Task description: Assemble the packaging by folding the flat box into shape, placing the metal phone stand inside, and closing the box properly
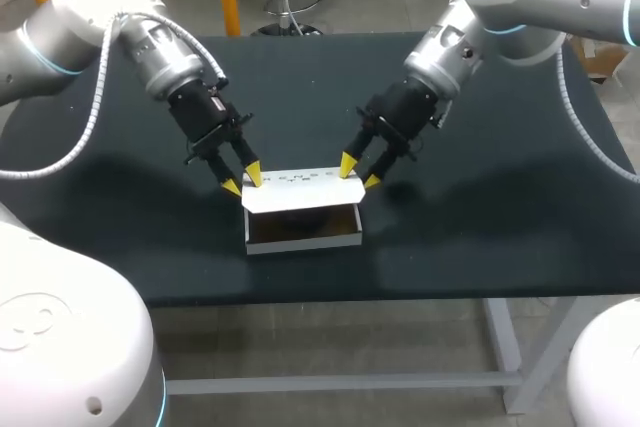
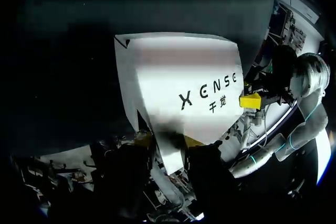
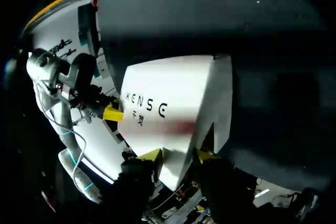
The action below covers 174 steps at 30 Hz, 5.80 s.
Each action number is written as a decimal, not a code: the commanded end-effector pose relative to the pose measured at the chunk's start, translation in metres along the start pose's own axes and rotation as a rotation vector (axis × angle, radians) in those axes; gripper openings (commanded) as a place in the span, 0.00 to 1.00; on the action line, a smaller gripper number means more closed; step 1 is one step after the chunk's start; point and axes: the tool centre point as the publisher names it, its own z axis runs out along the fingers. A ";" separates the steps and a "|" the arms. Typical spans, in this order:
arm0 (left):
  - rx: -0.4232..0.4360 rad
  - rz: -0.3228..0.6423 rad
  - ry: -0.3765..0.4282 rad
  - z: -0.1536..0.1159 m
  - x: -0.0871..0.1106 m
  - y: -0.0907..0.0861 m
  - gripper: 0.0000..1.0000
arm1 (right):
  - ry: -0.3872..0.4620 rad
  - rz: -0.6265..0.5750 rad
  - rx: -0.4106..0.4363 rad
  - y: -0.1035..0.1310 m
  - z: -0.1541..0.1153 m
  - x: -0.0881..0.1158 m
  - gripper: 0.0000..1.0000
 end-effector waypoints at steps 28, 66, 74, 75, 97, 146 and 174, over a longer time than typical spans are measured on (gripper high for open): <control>-0.020 -0.065 -0.014 -0.014 0.013 -0.010 0.33 | 0.000 0.009 0.037 0.012 -0.003 0.011 0.42; -0.003 -0.196 0.046 -0.014 0.014 -0.020 0.27 | -0.008 0.022 0.056 0.020 -0.001 0.019 0.41; 0.010 -0.207 0.071 -0.016 0.014 -0.019 0.23 | -0.009 0.021 0.058 0.020 -0.001 0.020 0.41; 0.011 -0.207 0.073 -0.017 0.014 -0.019 0.20 | -0.009 0.021 0.059 0.021 -0.001 0.020 0.41; 0.047 -0.227 0.101 -0.017 0.011 -0.020 0.00 | -0.002 0.021 0.061 0.021 0.000 0.019 0.31; 0.072 -0.204 0.111 0.002 0.001 -0.021 0.00 | -0.005 0.010 0.088 0.025 0.006 0.013 0.41; 0.106 -0.191 -0.018 -0.001 -0.001 -0.038 0.06 | -0.019 0.018 0.083 0.024 0.013 0.008 0.43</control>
